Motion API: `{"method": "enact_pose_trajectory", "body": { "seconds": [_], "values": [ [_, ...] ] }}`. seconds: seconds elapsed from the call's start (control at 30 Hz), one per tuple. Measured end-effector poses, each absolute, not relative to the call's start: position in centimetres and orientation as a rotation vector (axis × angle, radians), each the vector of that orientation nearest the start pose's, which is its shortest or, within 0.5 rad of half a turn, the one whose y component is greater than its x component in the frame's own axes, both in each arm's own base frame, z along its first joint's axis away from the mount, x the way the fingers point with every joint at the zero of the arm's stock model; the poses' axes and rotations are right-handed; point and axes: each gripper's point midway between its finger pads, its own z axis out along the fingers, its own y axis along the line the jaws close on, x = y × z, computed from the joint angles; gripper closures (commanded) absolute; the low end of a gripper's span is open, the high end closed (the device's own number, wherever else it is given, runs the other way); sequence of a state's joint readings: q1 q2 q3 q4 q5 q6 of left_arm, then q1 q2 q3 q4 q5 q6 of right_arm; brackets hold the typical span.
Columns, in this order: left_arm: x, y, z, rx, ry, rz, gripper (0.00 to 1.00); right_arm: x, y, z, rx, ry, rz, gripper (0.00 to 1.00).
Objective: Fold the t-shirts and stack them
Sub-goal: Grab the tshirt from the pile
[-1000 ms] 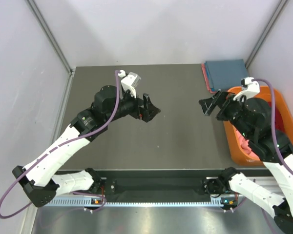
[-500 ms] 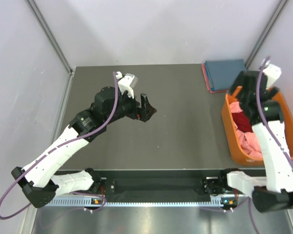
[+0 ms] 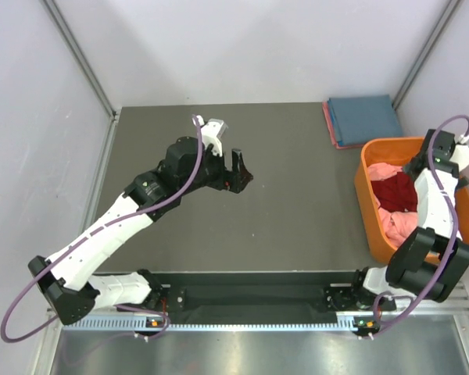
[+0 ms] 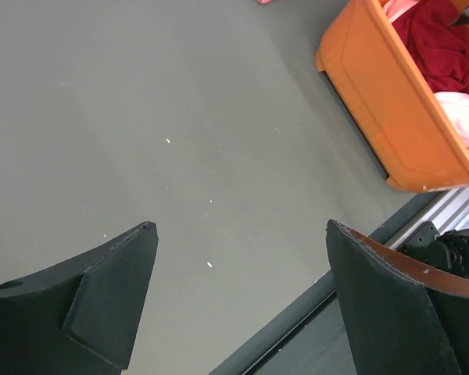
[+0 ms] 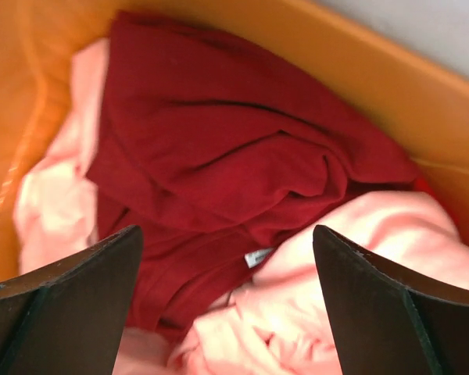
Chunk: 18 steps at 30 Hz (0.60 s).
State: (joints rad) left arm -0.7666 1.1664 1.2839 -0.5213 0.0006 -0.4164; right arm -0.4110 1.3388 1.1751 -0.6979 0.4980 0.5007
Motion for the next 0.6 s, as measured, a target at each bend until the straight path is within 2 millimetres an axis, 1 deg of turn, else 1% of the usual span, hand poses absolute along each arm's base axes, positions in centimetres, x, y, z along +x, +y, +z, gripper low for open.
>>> {"method": "enact_pose_trajectory", "body": {
  "seconds": [0.07, 0.13, 0.3, 0.37, 0.43, 0.47, 0.6],
  "values": [
    [25.4, -26.8, 30.7, 0.356, 2.04, -0.753, 0.08, 28.1, -20.0, 16.8, 1.278, 2.023, -0.562, 0.12],
    [25.6, -26.9, 30.2, 0.353, 2.054, -0.741, 0.09, 27.7, -20.6, 15.6, 1.318, 2.008, -0.569, 0.14],
    [26.1, -26.4, 29.8, 0.328, 2.055, -0.699, 0.08, 27.4, -22.8, 14.6, 1.385, 1.918, -0.581, 0.15],
    [26.2, -26.0, 29.1, 0.321, 2.064, -0.675, 0.08, 27.6, -23.4, 14.3, 1.397, 1.896, -0.579, 0.17],
    [26.2, -25.7, 28.3, 0.321, 2.081, -0.653, 0.09, 28.0, -23.5, 13.7, 1.4, 1.893, -0.57, 0.19],
    [26.2, -25.6, 28.1, 0.324, 2.087, -0.645, 0.09, 28.0, -23.5, 13.3, 1.403, 1.896, -0.566, 0.22],
    [26.4, -25.3, 28.1, 0.327, 2.079, -0.617, 0.09, 28.3, -23.5, 12.2, 1.41, 1.917, -0.564, 0.27]
  ]
}}
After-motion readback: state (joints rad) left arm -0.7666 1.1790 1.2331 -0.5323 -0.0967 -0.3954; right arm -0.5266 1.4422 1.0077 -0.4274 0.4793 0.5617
